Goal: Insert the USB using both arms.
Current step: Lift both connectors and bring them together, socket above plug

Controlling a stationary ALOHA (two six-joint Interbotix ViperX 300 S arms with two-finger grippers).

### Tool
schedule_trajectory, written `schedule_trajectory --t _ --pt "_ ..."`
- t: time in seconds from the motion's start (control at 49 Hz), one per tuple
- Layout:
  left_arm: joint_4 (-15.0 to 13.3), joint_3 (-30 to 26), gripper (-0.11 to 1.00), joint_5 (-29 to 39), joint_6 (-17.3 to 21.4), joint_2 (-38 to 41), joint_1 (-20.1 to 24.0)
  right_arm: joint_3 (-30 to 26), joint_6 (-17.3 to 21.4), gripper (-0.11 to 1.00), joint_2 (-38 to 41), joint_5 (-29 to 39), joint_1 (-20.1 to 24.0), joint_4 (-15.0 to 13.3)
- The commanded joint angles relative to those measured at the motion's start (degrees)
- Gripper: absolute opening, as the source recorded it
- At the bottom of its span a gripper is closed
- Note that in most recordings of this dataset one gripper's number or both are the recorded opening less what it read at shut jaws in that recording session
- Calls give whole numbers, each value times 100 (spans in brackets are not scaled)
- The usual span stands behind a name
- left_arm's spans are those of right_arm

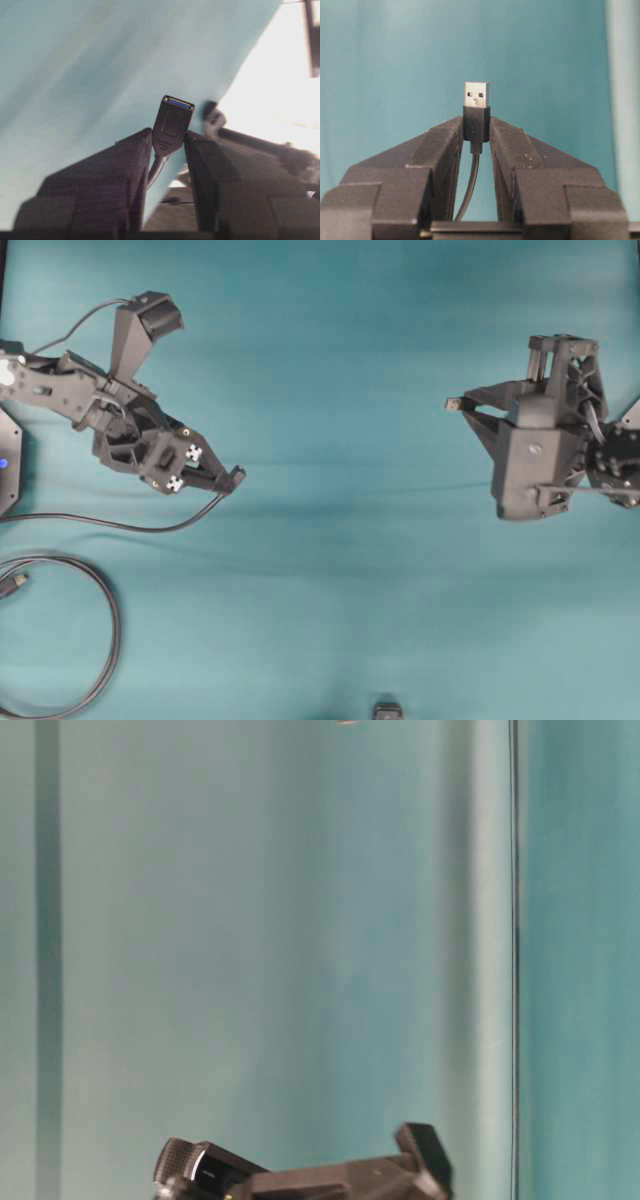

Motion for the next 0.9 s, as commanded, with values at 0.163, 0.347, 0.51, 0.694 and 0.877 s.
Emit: schedule_trajectory --t 0.163,0.347,0.51,0.694,0.877 --pt "-1723 -229 26 949 1160 -9 633 -62 70 22 -26 149 229 -510" --pt "-3296 -202 26 2329 2698 501 1107 -62 62 22 149 448 334 -1195" --pt "-4148 -281 26 3076 3691 1143 1230 -88 18 22 439 466 352 -1688" --pt "-4588 -606 26 4096 4228 1846 1301 -202 -53 22 835 554 519 -2294" --pt "-4588 -993 26 4201 4263 2303 1477 -343 -299 22 1248 826 659 -2839"
